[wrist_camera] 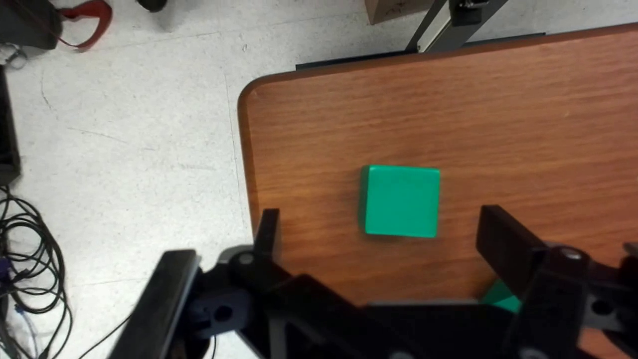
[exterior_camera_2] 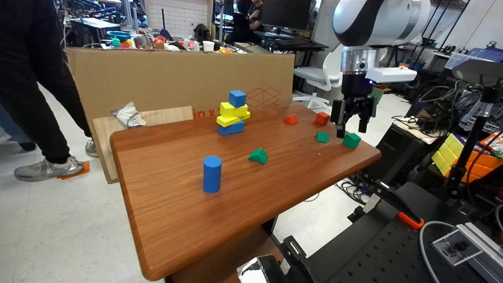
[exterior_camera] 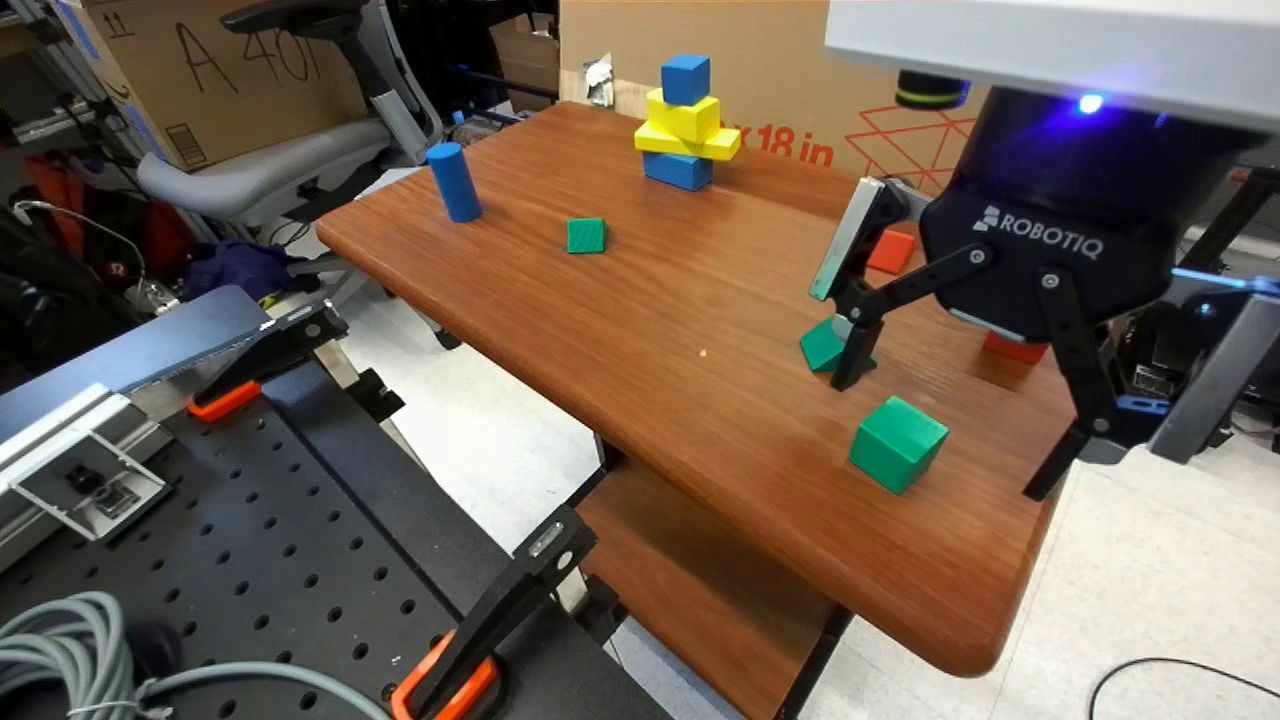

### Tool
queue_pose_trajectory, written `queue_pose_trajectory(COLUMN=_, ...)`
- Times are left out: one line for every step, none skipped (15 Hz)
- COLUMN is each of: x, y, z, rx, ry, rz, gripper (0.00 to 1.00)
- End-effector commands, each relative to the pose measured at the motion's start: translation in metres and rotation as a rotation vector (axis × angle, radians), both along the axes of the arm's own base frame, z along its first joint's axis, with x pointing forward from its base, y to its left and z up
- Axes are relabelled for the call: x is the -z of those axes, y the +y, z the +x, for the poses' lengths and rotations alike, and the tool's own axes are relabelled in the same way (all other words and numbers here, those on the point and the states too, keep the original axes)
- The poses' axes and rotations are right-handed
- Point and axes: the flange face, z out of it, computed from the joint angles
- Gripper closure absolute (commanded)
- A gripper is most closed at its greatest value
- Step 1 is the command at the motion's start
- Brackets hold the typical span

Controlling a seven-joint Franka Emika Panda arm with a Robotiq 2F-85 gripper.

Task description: Move the cube to the cube

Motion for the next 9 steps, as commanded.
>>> queue_pose_trajectory(x=0.0091, y=0.0080, z=-0.0039, rx=-0.005, ry=-0.003, rz=-0.008, gripper=0.00)
queue_pose_trajectory(x=0.0103, y=0.0077, z=-0.0073, rx=-0.007, ry=0.003, rz=-0.006, gripper=0.25)
queue_pose_trajectory(x=0.0114, y=0.0086, z=-0.0091, rx=-0.008, ry=0.005, rz=-0.006, gripper=0.26)
queue_pose_trajectory(x=0.0122, y=0.0088, z=-0.0111, rx=-0.006, ry=0.009, rz=-0.005, gripper=0.33)
queue_pose_trajectory(x=0.0120, y=0.0086, z=-0.0127, rx=-0.002, ry=0.008, rz=-0.002, gripper=0.42)
queue_pose_trajectory(x=0.0117, y=0.0088, z=-0.0135, rx=-0.002, ry=0.008, rz=0.000, gripper=0.50)
queue_pose_trajectory(x=0.0094, y=0.0090, z=-0.0130, rx=-0.003, ry=0.003, rz=0.000, gripper=0.58)
queue_pose_trajectory(x=0.0071, y=0.0092, z=-0.0125, rx=-0.003, ry=-0.002, rz=0.001, gripper=0.64)
queue_pose_trajectory(x=0.0037, y=0.0093, z=-0.0120, rx=0.001, ry=-0.006, rz=0.003, gripper=0.73)
